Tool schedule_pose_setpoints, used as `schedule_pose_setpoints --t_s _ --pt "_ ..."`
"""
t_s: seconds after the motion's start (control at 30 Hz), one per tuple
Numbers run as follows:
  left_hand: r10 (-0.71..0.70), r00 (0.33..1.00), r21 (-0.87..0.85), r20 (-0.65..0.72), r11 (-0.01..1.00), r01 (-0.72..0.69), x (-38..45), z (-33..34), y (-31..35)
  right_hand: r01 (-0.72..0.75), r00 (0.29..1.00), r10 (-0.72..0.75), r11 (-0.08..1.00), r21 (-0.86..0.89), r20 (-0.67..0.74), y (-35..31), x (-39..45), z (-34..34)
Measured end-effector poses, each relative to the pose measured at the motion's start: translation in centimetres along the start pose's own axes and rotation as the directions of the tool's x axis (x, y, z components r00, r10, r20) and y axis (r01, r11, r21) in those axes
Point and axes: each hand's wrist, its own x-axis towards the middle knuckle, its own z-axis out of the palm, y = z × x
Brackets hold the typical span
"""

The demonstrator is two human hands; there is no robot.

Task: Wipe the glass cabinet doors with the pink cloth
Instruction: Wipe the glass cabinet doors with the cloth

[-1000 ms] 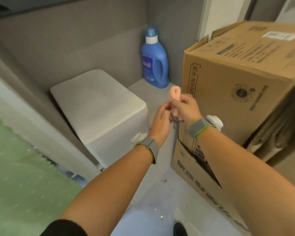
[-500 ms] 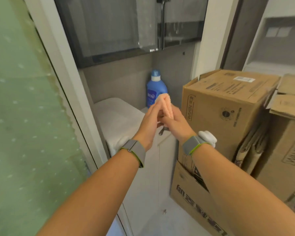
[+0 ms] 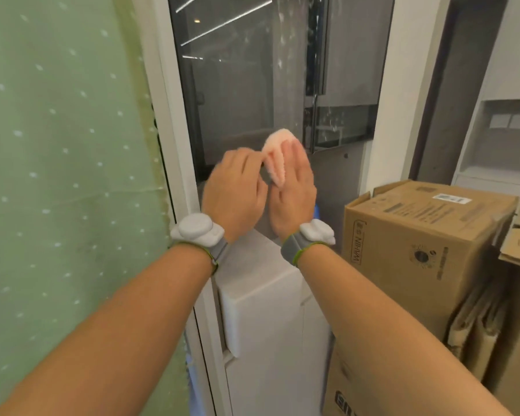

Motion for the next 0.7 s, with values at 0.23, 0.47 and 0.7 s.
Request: schedule_pose_setpoints --t_s 0.23,0.47,0.7 --pt "0.179 0.983 0.287 0.042 0.94 -0.184 1.0 -1.4 -2.7 0.273 0.949 -0.279 0.96 0.057 0.146 -2.0 -1.7 3.1" --pt "0.242 0.965 0.324 0.1 0.909 -0.261 1.4 0.6 -2.8 0.176 0.958 -0.147 0.979 -0.1 0.248 1.2 0.0 3.8" --pt "0.279 0.947 0.49 0.156 0.811 -0.32 2.3 1.8 -2.6 -0.086 0.966 0.09 0.996 -0.025 0.242 3.4 1.7 1.4"
